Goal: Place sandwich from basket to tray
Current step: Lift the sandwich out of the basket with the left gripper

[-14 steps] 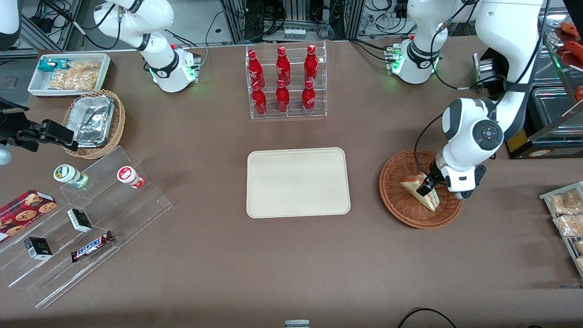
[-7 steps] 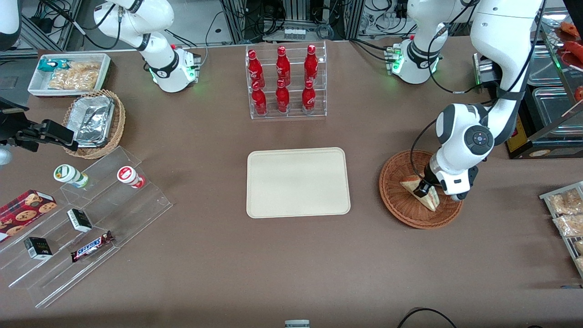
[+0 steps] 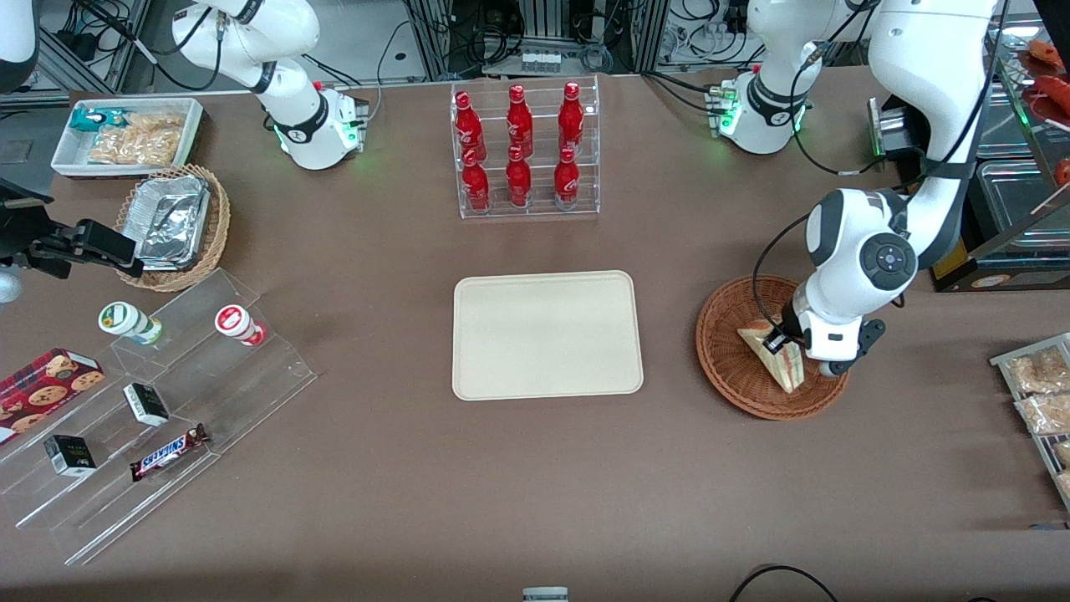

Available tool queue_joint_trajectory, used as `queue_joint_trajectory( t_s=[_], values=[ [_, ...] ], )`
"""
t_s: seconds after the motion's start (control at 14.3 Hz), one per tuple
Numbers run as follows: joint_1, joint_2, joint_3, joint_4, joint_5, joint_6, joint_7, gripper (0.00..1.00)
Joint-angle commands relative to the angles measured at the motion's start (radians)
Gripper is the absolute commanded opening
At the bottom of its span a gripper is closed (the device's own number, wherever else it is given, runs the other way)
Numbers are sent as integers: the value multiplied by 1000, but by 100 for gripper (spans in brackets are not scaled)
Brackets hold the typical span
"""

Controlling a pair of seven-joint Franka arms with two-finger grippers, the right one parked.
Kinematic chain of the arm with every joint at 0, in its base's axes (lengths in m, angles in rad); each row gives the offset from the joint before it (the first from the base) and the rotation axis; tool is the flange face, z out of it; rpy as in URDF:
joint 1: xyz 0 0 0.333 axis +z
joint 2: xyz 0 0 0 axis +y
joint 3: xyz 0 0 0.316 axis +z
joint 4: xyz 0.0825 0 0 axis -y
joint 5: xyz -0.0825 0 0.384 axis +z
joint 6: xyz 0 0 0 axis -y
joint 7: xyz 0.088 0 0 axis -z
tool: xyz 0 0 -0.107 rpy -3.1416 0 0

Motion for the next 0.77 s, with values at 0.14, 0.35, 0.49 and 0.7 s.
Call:
queue_joint_trajectory(
  t_s=[0.14,0.35,0.49,0.7],
  values=[
    [-8,82,-135,253,30,-207,263,0],
    [-8,142,-251,315,33,-219,217,0],
    [-29,190,-322,373,38,-245,162,0],
    [-176,306,-321,494,164,-248,-54,0]
  ],
)
